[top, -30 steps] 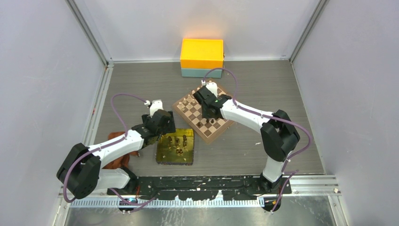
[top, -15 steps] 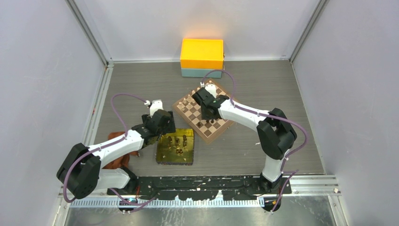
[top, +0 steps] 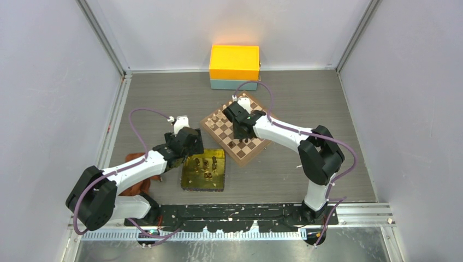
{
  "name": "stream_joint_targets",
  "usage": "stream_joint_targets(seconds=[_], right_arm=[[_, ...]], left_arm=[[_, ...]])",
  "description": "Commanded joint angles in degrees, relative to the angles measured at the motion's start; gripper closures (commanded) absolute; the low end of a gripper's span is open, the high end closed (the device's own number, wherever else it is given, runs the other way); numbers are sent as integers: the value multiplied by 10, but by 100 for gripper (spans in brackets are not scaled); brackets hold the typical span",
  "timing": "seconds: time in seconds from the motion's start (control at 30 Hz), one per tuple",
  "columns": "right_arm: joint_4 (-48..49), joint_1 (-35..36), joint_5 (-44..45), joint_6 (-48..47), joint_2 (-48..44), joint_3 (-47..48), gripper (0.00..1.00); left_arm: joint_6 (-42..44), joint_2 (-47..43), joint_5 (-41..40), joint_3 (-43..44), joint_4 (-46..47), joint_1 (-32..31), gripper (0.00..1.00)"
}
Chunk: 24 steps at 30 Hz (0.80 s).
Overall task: Set up the chess pieces on the board
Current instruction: Adjust the chess piece on the chessboard.
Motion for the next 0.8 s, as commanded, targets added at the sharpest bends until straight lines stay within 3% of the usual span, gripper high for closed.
stream_joint_targets(seconds=[0.0,0.77], right_arm=[[10,8,-1,4,-3,6,69],[19,11,-1,10,-2,-11,70]], left_arm=[[-6,-4,-14,11,13,-1,6],[-9,-6,-12,4,17,-2,6]])
